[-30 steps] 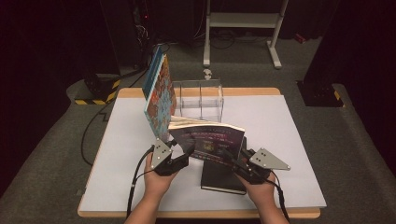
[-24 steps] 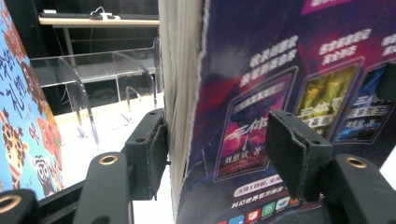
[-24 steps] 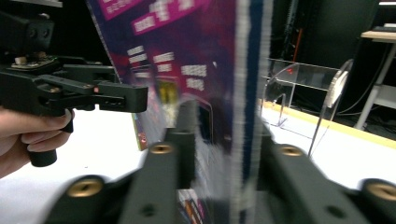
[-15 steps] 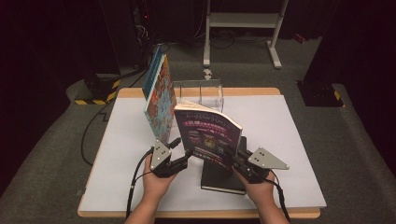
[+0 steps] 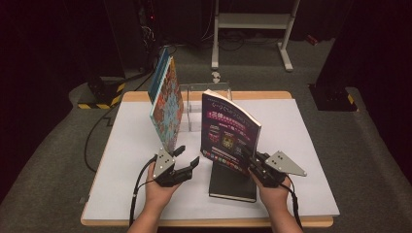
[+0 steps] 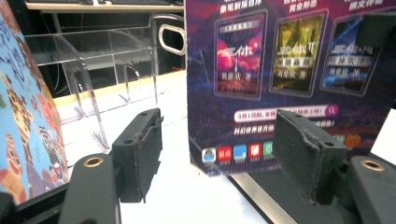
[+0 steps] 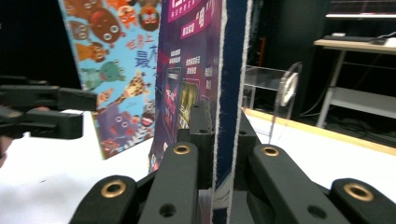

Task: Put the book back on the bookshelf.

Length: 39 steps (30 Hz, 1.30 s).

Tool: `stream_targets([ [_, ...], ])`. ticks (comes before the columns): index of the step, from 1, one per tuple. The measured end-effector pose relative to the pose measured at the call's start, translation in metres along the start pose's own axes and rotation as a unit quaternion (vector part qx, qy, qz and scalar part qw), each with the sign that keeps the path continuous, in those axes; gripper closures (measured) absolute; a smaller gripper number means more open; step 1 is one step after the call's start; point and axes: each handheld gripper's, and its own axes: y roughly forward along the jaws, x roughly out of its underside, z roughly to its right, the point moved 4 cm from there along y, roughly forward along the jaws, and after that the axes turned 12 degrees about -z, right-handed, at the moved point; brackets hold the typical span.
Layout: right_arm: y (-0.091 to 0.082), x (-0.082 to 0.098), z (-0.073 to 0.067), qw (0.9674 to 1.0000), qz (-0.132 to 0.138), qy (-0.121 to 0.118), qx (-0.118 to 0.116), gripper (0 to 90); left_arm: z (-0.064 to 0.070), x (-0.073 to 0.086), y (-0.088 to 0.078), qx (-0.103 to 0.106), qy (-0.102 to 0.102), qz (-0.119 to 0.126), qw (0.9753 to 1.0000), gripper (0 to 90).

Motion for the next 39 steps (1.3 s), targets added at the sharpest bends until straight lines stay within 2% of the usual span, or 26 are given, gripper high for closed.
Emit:
stream_targets([
  [7,-0.002,0.001,0.011,0.9993,0.012,0.012,0.033,84.0,-0.001,0.001,0.002,-0.004,-0.003,-0.005,1.0000,33.3],
  [13,-0.006,-0.001,0.019,0.9977,0.026,0.022,0.058,84.0,-0.001,-0.001,0.000,-0.004,-0.002,0.003,1.0000,31.6],
  [16,-0.007,-0.002,0.022,0.9973,0.028,0.026,0.063,83.9,0.000,-0.002,-0.001,0.001,-0.006,0.002,1.0000,30.8],
  [18,-0.007,0.001,0.024,0.9968,0.032,0.036,0.063,83.9,0.002,-0.003,-0.002,0.003,-0.003,0.004,1.0000,29.6],
  [23,-0.007,0.002,0.018,0.9972,0.031,0.042,0.054,83.6,0.012,-0.008,-0.004,0.019,0.001,0.013,0.9997,27.1],
  [27,-0.006,0.002,0.008,0.9975,0.028,0.036,0.053,83.5,0.019,-0.011,-0.007,0.028,0.010,0.016,0.9994,26.0],
  [28,-0.006,0.002,0.006,0.9977,0.025,0.036,0.051,83.5,0.026,-0.014,-0.009,0.040,0.005,0.021,0.9990,25.6],
  [31,-0.007,0.001,0.002,0.9978,0.026,0.041,0.046,83.5,0.034,-0.018,-0.011,0.050,0.009,0.025,0.9984,24.8],
  [36,-0.009,0.000,-0.005,0.9975,0.026,0.050,0.042,83.5,0.049,-0.024,-0.010,0.076,-0.004,0.031,0.9966,24.2],
  [39,-0.010,0.001,-0.014,0.9978,0.025,0.044,0.042,83.4,0.063,-0.027,-0.008,0.093,0.002,0.030,0.9952,23.4],
])
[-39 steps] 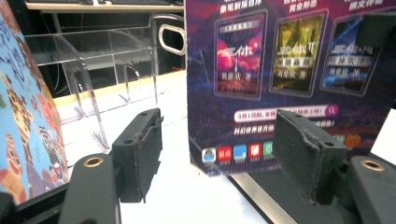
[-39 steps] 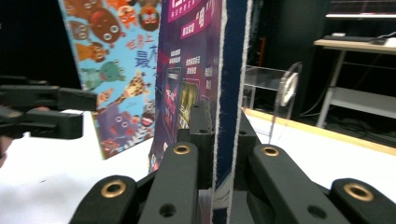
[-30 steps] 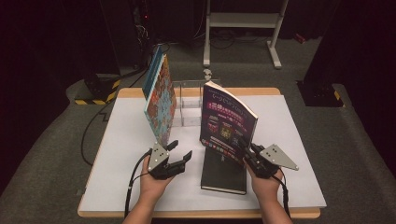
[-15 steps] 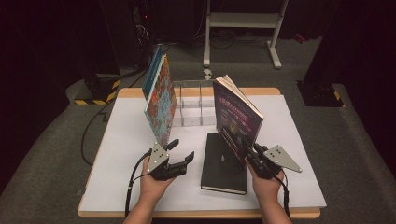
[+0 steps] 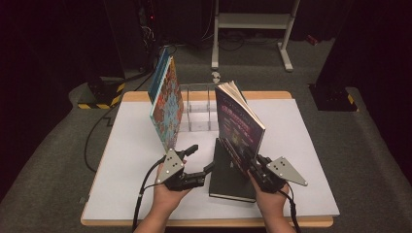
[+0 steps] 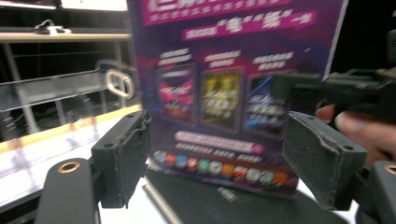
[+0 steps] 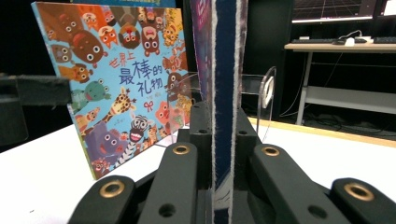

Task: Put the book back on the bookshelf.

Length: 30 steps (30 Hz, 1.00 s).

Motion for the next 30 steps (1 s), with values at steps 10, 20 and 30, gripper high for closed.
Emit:
stream_targets([
  [10,0.000,0.003,-0.011,0.9999,-0.001,-0.014,-0.001,82.6,0.035,-0.021,0.024,0.053,0.000,0.009,0.9986,19.5],
  [20,0.001,0.006,-0.017,0.9998,-0.003,-0.016,-0.013,81.1,0.057,-0.038,0.044,0.086,-0.002,0.018,0.9962,17.7],
  [30,0.004,0.007,-0.036,0.9985,-0.007,-0.031,-0.045,75.3,0.056,-0.037,0.036,0.077,-0.001,0.023,0.9967,17.4],
])
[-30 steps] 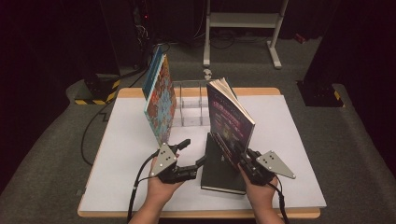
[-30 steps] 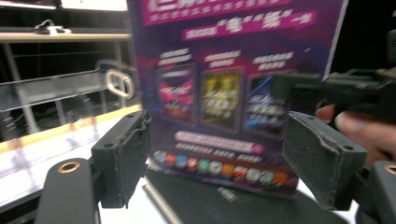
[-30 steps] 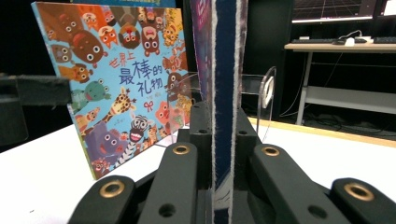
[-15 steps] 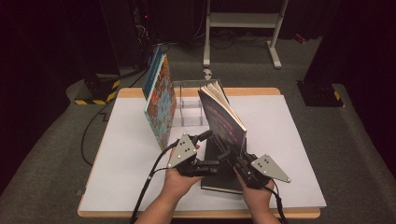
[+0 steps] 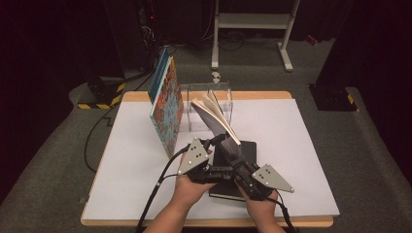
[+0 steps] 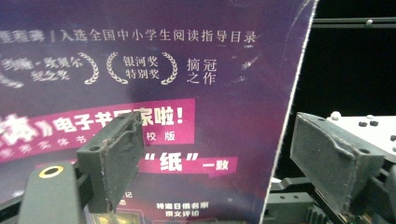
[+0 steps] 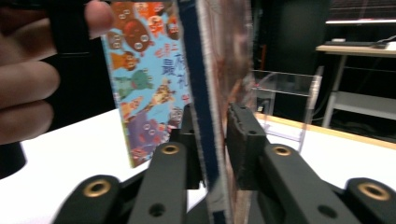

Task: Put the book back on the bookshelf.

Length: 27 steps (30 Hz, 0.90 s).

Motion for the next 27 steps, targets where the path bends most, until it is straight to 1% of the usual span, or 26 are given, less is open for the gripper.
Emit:
stream_targets([
  [1,0.001,0.000,-0.003,1.0000,-0.001,0.000,-0.007,73.4,0.000,0.000,-0.001,-0.002,0.003,0.000,1.0000,17.4],
  [6,0.005,-0.002,-0.011,0.9995,-0.003,0.001,-0.030,66.0,-0.002,-0.001,-0.003,-0.014,0.006,0.005,0.9999,17.9],
  [7,0.005,-0.002,-0.012,0.9993,-0.004,0.002,-0.036,64.6,-0.002,-0.001,-0.003,-0.017,0.009,0.005,0.9998,18.7],
  [9,0.006,-0.002,-0.013,0.9990,-0.004,0.006,-0.045,62.7,-0.003,-0.002,-0.002,-0.023,0.008,0.009,0.9997,21.4],
  [11,0.007,-0.002,-0.014,0.9987,-0.004,0.005,-0.050,61.0,-0.004,-0.001,-0.001,-0.036,0.012,0.014,0.9992,24.0],
  [12,0.007,-0.002,-0.015,0.9987,-0.003,0.005,-0.050,60.6,-0.005,-0.001,-0.001,-0.040,0.016,0.014,0.9990,26.8],
  [15,0.007,-0.002,-0.014,0.9986,-0.003,0.005,-0.052,60.4,-0.005,0.000,-0.001,-0.043,0.015,0.022,0.9987,27.8],
  [18,0.007,-0.002,-0.014,0.9987,-0.001,0.007,-0.051,60.6,-0.002,0.003,-0.001,-0.057,0.026,0.029,0.9976,30.6],
  [20,0.007,-0.002,-0.014,0.9987,-0.001,0.010,-0.049,60.2,0.000,0.004,-0.002,-0.060,0.034,0.032,0.9971,34.1],
  [22,0.007,-0.002,-0.014,0.9987,-0.001,0.010,-0.051,59.8,0.001,0.004,-0.002,-0.060,0.035,0.032,0.9971,37.5],
  [23,0.007,-0.002,-0.014,0.9986,-0.001,0.009,-0.051,59.4,0.002,0.004,-0.004,-0.060,0.042,0.028,0.9969,37.5],
  [25,0.007,-0.001,-0.016,0.9984,-0.005,0.001,-0.056,58.1,0.002,0.003,-0.006,-0.060,0.051,0.022,0.9966,41.8],
  [27,0.007,0.000,-0.017,0.9980,-0.009,-0.001,-0.063,57.8,0.003,0.003,-0.008,-0.059,0.058,0.020,0.9964,45.8],
])
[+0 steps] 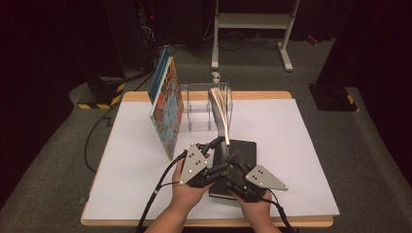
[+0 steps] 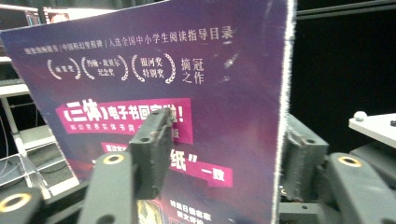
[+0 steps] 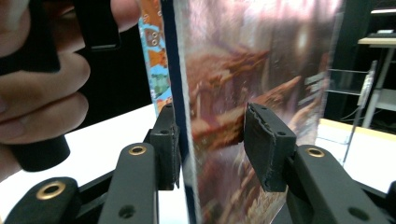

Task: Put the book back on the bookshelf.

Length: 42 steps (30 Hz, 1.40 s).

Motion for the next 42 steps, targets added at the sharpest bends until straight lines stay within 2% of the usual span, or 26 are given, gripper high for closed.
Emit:
stream_targets([
  [7,0.004,0.003,-0.005,0.9999,-0.008,-0.007,-0.013,56.2,0.000,0.001,-0.010,-0.012,0.017,0.013,0.9997,55.0],
  [11,0.006,0.004,-0.008,0.9997,-0.011,-0.010,-0.021,55.8,-0.002,0.001,-0.015,-0.018,0.024,0.022,0.9993,63.3],
  [12,0.006,0.005,-0.009,0.9995,-0.013,-0.012,-0.025,56.2,-0.004,0.000,-0.019,-0.025,0.027,0.027,0.9990,63.3],
  [14,0.005,0.006,-0.013,0.9986,-0.016,-0.024,-0.045,55.6,-0.009,-0.001,-0.023,-0.035,0.027,0.032,0.9985,70.8],
  [18,0.000,0.005,-0.016,0.9975,-0.018,-0.042,-0.054,55.3,-0.026,-0.003,-0.034,-0.059,0.015,0.046,0.9971,82.8],
  [19,-0.001,0.005,-0.014,0.9974,-0.020,-0.043,-0.054,55.3,-0.029,-0.004,-0.037,-0.062,0.014,0.049,0.9968,83.1],
  [22,-0.007,0.005,-0.007,0.9976,-0.022,-0.044,-0.048,55.6,-0.034,-0.004,-0.042,-0.062,0.011,0.052,0.9967,83.4],
  [25,-0.015,0.011,0.005,0.9978,-0.031,-0.050,-0.029,55.9,-0.039,-0.004,-0.046,-0.063,0.006,0.055,0.9965,83.6],
  [28,-0.020,0.019,0.020,0.9992,-0.026,-0.026,-0.017,56.6,-0.044,-0.005,-0.047,-0.063,0.002,0.055,0.9965,83.6],
  [30,-0.020,0.024,0.028,0.9991,-0.037,-0.016,-0.011,56.7,-0.048,-0.008,-0.047,-0.059,-0.002,0.052,0.9969,83.6],
  [33,-0.019,0.029,0.037,0.9992,-0.040,-0.004,-0.003,57.2,-0.052,-0.011,-0.047,-0.059,0.004,0.052,0.9969,83.7],
  [38,-0.017,0.032,0.039,0.9989,-0.047,-0.006,0.002,57.6,-0.055,-0.017,-0.048,-0.069,0.024,0.062,0.9954,84.0],
  [42,-0.017,0.032,0.039,0.9989,-0.047,-0.004,0.003,57.9,-0.060,-0.025,-0.049,-0.071,0.023,0.072,0.9946,84.3],
])
